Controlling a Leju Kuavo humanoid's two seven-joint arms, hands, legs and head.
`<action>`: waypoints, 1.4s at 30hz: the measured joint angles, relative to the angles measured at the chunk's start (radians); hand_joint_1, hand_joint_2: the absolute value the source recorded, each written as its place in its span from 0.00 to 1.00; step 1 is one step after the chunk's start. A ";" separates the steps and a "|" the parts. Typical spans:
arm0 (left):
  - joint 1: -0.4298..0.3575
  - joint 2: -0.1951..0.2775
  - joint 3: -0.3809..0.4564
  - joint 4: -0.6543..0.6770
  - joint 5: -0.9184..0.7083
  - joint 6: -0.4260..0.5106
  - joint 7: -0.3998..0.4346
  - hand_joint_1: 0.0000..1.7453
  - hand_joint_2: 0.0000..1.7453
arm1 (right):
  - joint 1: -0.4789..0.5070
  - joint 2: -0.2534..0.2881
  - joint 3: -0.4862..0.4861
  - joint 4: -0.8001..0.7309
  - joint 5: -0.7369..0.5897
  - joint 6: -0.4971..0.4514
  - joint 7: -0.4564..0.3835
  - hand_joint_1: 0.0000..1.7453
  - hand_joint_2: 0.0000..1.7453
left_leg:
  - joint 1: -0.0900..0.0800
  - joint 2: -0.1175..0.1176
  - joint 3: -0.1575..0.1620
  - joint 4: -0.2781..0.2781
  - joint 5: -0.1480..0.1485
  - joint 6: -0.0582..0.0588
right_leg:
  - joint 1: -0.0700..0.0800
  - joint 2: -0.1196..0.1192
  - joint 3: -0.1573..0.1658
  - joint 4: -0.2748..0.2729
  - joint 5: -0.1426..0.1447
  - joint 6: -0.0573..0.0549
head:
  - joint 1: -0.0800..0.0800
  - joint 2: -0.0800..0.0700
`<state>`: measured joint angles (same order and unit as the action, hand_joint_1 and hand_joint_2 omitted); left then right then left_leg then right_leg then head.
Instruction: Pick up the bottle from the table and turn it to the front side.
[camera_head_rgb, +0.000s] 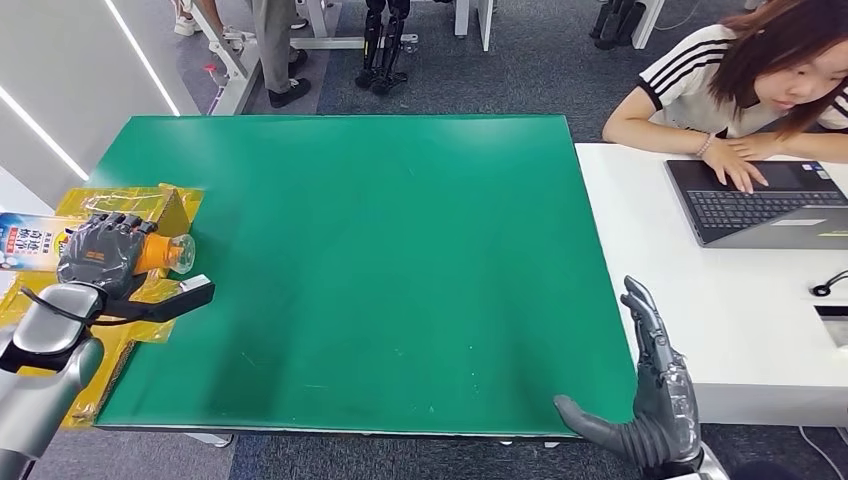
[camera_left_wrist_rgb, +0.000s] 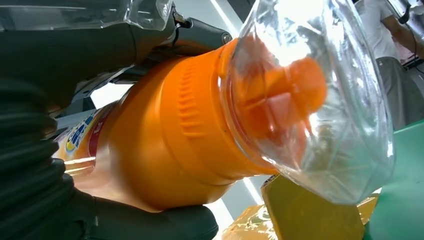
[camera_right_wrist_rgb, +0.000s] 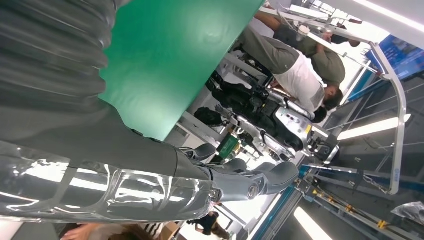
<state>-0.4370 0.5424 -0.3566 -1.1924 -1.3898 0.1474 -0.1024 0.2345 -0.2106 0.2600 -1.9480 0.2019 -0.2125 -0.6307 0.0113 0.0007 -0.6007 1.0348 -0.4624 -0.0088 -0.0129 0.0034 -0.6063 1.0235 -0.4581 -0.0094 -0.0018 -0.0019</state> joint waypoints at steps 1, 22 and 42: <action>0.004 -0.001 0.004 -0.002 0.002 -0.004 -0.004 1.00 1.00 | 0.000 0.000 0.000 -0.001 0.002 0.002 0.000 0.00 1.00 | 0.000 0.000 0.000 0.000 0.000 0.000 | 0.000 0.000 0.000 0.000 0.000 0.000 | 0.000 0.000; 0.056 -0.257 -0.006 0.207 0.078 0.057 -0.097 1.00 1.00 | -0.046 0.021 0.001 -0.028 0.030 0.087 0.037 0.00 1.00 | 0.000 0.000 0.000 0.000 0.000 0.000 | 0.000 0.000 0.001 -0.001 0.001 0.001 | 0.000 0.000; -0.138 -0.313 0.011 0.609 -0.080 0.114 0.040 0.50 1.00 | -0.094 -0.005 0.022 -0.005 0.029 0.070 0.057 0.00 1.00 | 0.000 -0.001 0.011 -0.002 0.001 0.000 | 0.000 -0.003 0.011 0.000 0.001 0.000 | 0.000 0.000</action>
<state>-0.5746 0.2298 -0.3456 -0.5832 -1.4699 0.2616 -0.0622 0.1400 -0.2155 0.2817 -1.9534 0.2307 -0.1428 -0.5736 0.0110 -0.0006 -0.5900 1.0330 -0.4619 -0.0088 -0.0131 0.0008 -0.5952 1.0234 -0.4574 -0.0091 -0.0019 -0.0016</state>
